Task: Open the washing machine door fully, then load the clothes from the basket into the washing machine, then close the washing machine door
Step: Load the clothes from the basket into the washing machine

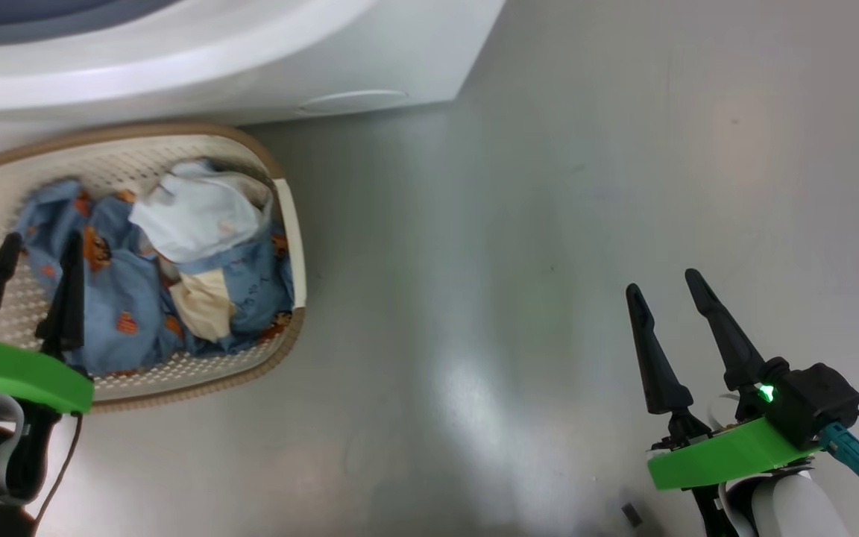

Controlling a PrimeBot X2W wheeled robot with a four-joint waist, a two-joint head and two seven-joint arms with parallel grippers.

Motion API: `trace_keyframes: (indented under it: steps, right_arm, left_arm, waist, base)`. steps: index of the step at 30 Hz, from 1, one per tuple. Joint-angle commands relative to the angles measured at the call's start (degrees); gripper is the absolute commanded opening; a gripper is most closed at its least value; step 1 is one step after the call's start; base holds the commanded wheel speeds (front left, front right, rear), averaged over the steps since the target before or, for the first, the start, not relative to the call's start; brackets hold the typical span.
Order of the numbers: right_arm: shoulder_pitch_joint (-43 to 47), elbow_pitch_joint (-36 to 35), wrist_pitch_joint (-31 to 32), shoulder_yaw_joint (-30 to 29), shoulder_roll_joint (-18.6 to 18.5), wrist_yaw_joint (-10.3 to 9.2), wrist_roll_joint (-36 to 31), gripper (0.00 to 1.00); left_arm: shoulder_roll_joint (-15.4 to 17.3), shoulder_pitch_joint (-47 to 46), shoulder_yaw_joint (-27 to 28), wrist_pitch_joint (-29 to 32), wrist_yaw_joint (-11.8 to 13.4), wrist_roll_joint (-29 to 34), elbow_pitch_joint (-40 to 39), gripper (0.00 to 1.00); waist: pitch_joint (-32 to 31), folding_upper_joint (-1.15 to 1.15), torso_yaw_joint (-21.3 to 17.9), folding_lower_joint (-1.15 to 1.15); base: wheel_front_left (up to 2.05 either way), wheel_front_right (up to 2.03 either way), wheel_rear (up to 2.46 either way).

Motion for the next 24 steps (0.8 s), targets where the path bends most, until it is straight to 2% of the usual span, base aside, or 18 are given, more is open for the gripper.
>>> trace_keyframes:
  steps: [1, 14, 24]
  right_arm:
    - [0.3, -1.3, -0.7, 1.8, -0.2, 0.09, 0.3, 1.0]
    - [-0.7, -2.3, -0.7, 2.8, -0.2, 0.09, 0.8, 1.0]
    - [-0.8, -3.6, -0.7, 3.4, -0.2, 0.09, 1.3, 1.0]
  left_arm:
    - [3.1, -0.5, 1.5, -0.4, -0.1, -0.6, -0.3, 1.0]
    - [5.4, -5.5, -4.1, -0.4, -0.1, -3.0, 9.1, 1.0]
    - [7.6, -12.3, -9.9, 0.1, -0.1, -5.7, 22.2, 1.0]
  waist:
    - [1.6, 0.0, -1.2, 0.0]
    - [6.2, 0.0, -3.0, 0.0]
    - [10.7, 0.0, -4.3, 0.0]
  base:
    - [0.0, 0.0, 0.0]
    - [0.0, 0.0, 0.0]
    - [0.0, 0.0, 0.0]
